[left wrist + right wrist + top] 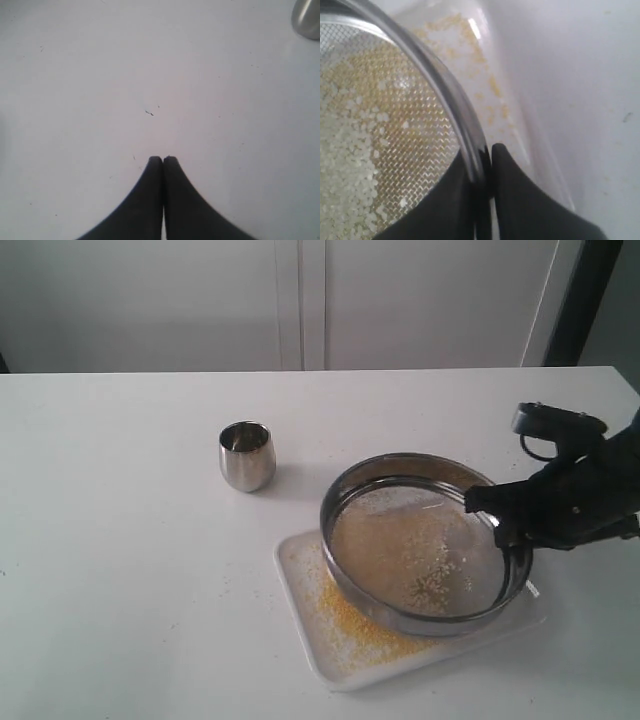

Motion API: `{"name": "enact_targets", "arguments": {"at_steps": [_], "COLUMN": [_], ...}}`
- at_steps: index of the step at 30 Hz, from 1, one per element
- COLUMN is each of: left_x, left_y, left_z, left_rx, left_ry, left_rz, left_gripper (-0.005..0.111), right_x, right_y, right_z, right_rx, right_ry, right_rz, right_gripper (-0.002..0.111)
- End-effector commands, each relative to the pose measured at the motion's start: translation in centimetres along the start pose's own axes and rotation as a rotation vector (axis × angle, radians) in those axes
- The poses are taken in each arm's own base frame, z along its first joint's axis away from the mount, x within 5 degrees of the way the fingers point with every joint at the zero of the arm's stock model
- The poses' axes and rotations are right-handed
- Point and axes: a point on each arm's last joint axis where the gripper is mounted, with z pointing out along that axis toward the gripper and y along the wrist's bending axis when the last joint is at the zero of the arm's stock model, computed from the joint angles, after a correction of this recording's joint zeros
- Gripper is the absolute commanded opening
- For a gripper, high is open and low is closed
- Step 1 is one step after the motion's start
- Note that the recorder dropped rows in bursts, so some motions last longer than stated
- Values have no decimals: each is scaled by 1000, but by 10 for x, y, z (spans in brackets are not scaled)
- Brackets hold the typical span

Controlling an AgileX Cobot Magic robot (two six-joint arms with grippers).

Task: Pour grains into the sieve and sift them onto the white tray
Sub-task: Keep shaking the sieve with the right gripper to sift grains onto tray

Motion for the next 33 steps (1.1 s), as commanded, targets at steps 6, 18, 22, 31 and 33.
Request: {"name": "enact_targets", "arguments": {"at_steps": [6,18,22,31,33], "left_x": [2,2,2,2,2], "left_y": [-1,-1,-1,-1,-1], "left_z": [0,0,0,0,0], "left_rx": [4,5,5,5,5], "left_ry": [0,0,0,0,0], "left_rz": [-7,-7,-7,-7,-7], "left_gripper": [0,0,0,0,0], "right_x": [-5,-7,-3,-4,-4], "right_y": [-6,-15,7,10,15], "right_z": [-10,-9,-4,-5,-5], "right_rx": [16,-2,-24,-17,-6], "right_ry": [-22,-28,-6,-27,-37], "right_rz": [-4,141,-42,21,-32], "right_gripper": [0,0,0,0,0]}}
